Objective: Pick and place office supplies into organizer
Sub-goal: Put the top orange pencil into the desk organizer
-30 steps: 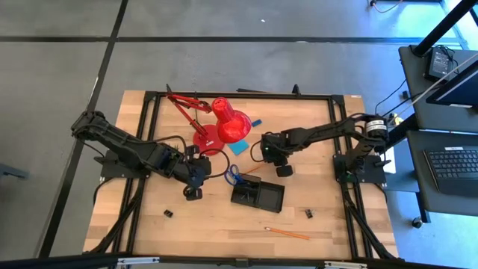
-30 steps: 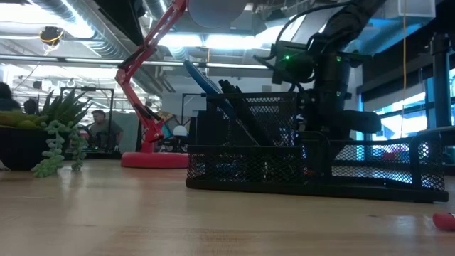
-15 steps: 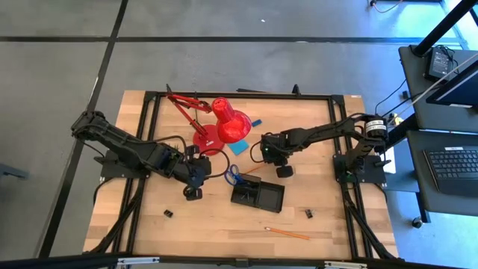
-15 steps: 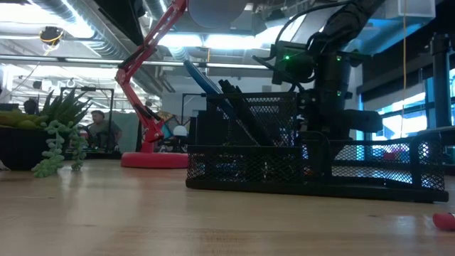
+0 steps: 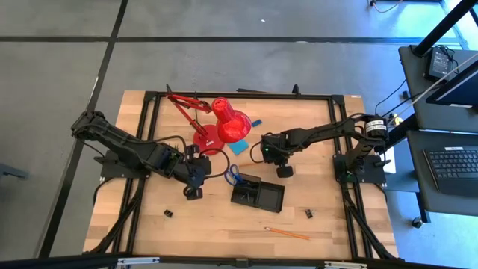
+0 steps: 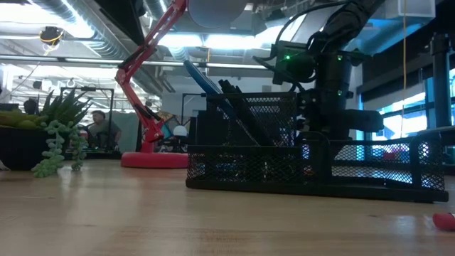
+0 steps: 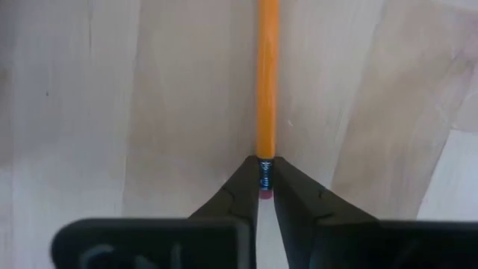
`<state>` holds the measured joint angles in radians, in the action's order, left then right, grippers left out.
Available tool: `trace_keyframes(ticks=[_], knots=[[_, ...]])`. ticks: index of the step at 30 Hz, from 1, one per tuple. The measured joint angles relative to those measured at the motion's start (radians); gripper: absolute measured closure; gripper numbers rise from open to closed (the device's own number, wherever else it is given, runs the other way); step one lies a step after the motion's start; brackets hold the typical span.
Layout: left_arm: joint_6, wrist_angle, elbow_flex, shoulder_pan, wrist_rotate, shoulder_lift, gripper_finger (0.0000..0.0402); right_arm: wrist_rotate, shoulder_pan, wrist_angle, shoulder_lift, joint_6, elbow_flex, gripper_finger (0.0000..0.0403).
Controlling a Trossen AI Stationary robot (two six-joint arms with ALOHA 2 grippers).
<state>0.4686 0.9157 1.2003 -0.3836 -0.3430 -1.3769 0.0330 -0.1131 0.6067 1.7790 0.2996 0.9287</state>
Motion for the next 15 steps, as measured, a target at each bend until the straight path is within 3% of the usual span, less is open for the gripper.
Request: trace_keyframes(ticks=[6,15], knots=[[0.000,0.000,0.000,0.000,-0.015,0.000,0.0286,-0.001,0.002,0.039,0.004,-0.033,0.027,0.0380],[0.000,0.000,0.000,0.000,-0.015,0.000,0.0286,-0.002,0.031,0.238,0.015,-0.067,0.124,0.0383]])
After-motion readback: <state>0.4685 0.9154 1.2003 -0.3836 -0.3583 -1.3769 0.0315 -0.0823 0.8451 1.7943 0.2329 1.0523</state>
